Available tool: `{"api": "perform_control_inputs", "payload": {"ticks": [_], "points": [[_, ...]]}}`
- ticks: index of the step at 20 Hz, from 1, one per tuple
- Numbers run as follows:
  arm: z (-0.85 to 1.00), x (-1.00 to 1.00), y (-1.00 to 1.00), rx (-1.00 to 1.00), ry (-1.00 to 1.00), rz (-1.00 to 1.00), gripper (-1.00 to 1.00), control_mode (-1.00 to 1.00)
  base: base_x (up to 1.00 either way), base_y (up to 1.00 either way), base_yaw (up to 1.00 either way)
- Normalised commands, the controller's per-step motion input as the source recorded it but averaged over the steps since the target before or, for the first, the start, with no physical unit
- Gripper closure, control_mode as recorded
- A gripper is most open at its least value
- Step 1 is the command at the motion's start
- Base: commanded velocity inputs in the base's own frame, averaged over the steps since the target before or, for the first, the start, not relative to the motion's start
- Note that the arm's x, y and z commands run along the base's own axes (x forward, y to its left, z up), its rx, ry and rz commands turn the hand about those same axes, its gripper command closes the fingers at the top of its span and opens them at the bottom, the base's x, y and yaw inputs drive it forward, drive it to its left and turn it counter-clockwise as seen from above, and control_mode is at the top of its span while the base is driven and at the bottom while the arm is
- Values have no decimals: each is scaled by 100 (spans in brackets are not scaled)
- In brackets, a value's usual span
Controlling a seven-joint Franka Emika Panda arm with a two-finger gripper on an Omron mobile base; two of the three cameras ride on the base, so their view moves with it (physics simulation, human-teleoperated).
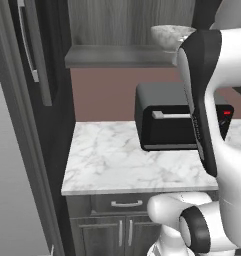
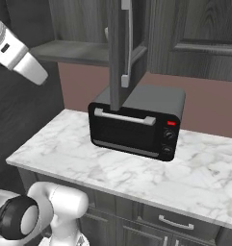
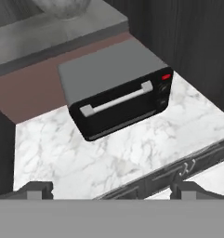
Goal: Move the bowls from the cabinet to the plates on the dining table.
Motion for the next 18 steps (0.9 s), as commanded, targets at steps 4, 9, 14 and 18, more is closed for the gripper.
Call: {"api": "perform_control_inputs", "payload": {"ticks": [4, 9, 14, 18], "points": [[20, 21, -17, 7, -11, -22, -100, -100, 0, 0, 0], [16, 16, -17, 6, -9, -23, -100, -100, 0, 0, 0], [11, 5, -23, 7, -8, -27, -100, -100, 0, 0, 0], [6, 0, -27, 7, -6, -20, -100, -100, 0, 0, 0]]}}
